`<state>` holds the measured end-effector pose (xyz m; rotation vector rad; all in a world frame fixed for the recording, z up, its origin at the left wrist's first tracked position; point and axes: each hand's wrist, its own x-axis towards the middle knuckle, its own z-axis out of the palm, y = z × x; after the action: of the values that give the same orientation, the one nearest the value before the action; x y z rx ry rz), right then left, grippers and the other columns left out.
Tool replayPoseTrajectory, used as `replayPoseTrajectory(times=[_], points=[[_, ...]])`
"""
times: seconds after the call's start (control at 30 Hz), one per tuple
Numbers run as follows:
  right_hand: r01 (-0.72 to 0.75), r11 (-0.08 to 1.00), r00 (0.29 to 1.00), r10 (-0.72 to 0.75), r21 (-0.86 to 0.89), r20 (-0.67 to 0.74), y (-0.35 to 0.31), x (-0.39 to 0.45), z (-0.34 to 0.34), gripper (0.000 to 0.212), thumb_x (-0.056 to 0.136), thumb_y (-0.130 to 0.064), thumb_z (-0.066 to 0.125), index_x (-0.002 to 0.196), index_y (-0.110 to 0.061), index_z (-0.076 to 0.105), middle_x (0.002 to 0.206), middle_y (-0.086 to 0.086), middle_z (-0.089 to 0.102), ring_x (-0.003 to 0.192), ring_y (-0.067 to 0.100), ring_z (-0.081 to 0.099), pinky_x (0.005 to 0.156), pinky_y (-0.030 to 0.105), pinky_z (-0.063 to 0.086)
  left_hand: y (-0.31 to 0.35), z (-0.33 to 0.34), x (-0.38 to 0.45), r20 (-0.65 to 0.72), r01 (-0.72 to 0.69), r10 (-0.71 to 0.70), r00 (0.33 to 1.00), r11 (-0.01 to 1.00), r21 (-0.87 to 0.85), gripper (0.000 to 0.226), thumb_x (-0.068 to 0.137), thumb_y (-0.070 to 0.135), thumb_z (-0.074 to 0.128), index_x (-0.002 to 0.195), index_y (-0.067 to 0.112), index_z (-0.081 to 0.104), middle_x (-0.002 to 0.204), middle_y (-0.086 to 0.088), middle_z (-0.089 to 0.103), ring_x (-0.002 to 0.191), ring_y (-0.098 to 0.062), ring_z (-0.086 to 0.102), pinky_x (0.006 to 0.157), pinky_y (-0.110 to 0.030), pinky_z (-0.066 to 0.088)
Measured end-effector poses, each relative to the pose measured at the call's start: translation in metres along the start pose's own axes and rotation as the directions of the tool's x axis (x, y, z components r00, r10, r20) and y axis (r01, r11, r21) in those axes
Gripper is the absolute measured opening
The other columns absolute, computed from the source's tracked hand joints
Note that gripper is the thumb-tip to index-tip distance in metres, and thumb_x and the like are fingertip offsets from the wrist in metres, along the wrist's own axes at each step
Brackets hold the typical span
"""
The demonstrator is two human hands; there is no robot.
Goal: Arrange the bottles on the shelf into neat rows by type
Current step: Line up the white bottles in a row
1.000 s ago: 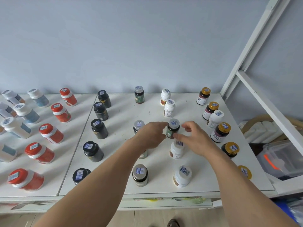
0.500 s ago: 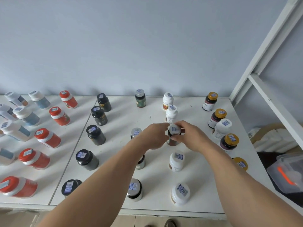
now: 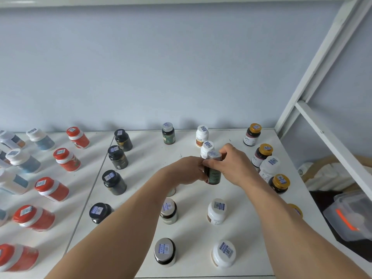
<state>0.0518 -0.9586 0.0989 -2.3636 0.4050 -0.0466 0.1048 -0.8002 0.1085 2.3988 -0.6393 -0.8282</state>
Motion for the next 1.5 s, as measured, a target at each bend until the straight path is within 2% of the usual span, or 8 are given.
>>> replayPoseTrajectory(times=[0.17, 0.33, 0.8, 1.03, 1.13, 1.23, 1.37, 1.5], points=[[-0.023, 0.999, 0.999, 0.022, -0.042, -0.040, -0.002, -0.001, 0.003, 0.057, 0.061, -0.075, 0.067, 0.080, -0.027, 0.043, 0.074, -0.012, 0.057, 0.064, 0.004, 0.053, 0.048, 0.027, 0.030, -0.003, -0.001, 0.003, 0.034, -0.005, 0.006, 0.999, 1.000, -0.015, 0.030, 0.081, 0.022, 0.067, 0.111, 0.025, 0.064, 0.106, 0.002, 0.068, 0.102, -0.020, 0.060, 0.090, -0.034, 0.046], [-0.032, 0.998, 0.998, 0.029, -0.051, -0.057, -0.002, 0.000, 0.005, 0.057, 0.062, -0.075, 0.067, 0.078, -0.026, 0.041, 0.073, -0.010, 0.055, 0.063, 0.005, 0.050, 0.048, 0.028, 0.029, -0.003, -0.002, 0.004, 0.055, -0.020, 0.022, 0.998, 0.999, -0.049, 0.039, 0.081, 0.020, 0.067, 0.120, 0.027, 0.062, 0.112, 0.001, 0.068, 0.108, -0.020, 0.058, 0.099, -0.039, 0.044], [-0.027, 0.999, 0.998, 0.026, -0.018, -0.062, 0.001, 0.000, -0.001, 0.057, 0.061, -0.075, 0.067, 0.077, -0.027, 0.042, 0.073, -0.012, 0.055, 0.063, 0.003, 0.050, 0.048, 0.026, 0.028, 0.002, -0.001, 0.003, 0.042, -0.018, 0.022, 0.999, 0.995, -0.094, 0.041, 0.083, 0.019, 0.066, 0.123, 0.027, 0.061, 0.115, 0.002, 0.068, 0.112, -0.019, 0.057, 0.102, -0.041, 0.042], [0.021, 0.996, 1.000, -0.022, 0.082, 0.011, -0.002, 0.004, -0.005, 0.063, 0.053, -0.079, 0.068, 0.084, -0.028, 0.048, 0.079, -0.012, 0.059, 0.069, 0.005, 0.056, 0.051, 0.028, 0.034, 0.005, -0.012, 0.000, -0.069, -0.037, 0.047, 0.997, 0.989, 0.145, 0.039, 0.089, 0.028, 0.062, 0.126, 0.021, 0.056, 0.124, 0.002, 0.061, 0.115, -0.019, 0.055, 0.088, -0.028, 0.041], [0.069, 0.989, 0.996, -0.075, 0.132, 0.045, -0.007, 0.010, 0.001, 0.052, 0.064, -0.066, 0.073, 0.093, -0.029, 0.052, 0.088, -0.015, 0.061, 0.078, 0.001, 0.057, 0.056, 0.025, 0.038, -0.003, -0.021, -0.002, -0.183, -0.008, 0.066, 0.981, 0.954, 0.300, 0.049, 0.091, 0.033, 0.058, 0.138, 0.027, 0.047, 0.136, 0.004, 0.054, 0.123, -0.019, 0.049, 0.090, -0.027, 0.038], [0.094, 0.978, 0.991, -0.109, 0.188, 0.071, -0.014, 0.015, 0.013, 0.045, 0.070, -0.052, 0.077, 0.102, -0.030, 0.055, 0.096, -0.016, 0.063, 0.088, 0.003, 0.061, 0.063, 0.024, 0.043, -0.016, -0.031, -0.003, -0.239, 0.054, 0.054, 0.970, 0.904, 0.425, 0.051, 0.093, 0.038, 0.053, 0.142, 0.032, 0.040, 0.142, 0.006, 0.049, 0.129, -0.019, 0.044, 0.097, -0.035, 0.039], [0.115, 0.976, 0.989, -0.130, 0.183, 0.072, -0.033, 0.024, 0.028, 0.043, 0.070, -0.049, 0.077, 0.101, -0.030, 0.056, 0.097, -0.014, 0.064, 0.088, 0.007, 0.062, 0.072, 0.030, 0.050, -0.036, -0.045, -0.006, -0.309, 0.099, 0.048, 0.950, 0.891, 0.443, 0.046, 0.094, 0.042, 0.050, 0.139, 0.035, 0.043, 0.139, 0.008, 0.051, 0.125, -0.019, 0.048, 0.095, -0.036, 0.041], [0.109, 0.979, 0.990, -0.123, 0.170, 0.073, -0.052, 0.033, 0.048, 0.036, 0.070, -0.047, 0.078, 0.095, -0.032, 0.055, 0.096, -0.016, 0.063, 0.088, 0.006, 0.062, 0.068, 0.027, 0.046, -0.064, -0.059, -0.009, -0.316, 0.100, 0.050, 0.947, 0.892, 0.440, 0.045, 0.094, 0.044, 0.048, 0.137, 0.034, 0.046, 0.141, 0.008, 0.050, 0.127, -0.018, 0.047, 0.096, -0.035, 0.041]])
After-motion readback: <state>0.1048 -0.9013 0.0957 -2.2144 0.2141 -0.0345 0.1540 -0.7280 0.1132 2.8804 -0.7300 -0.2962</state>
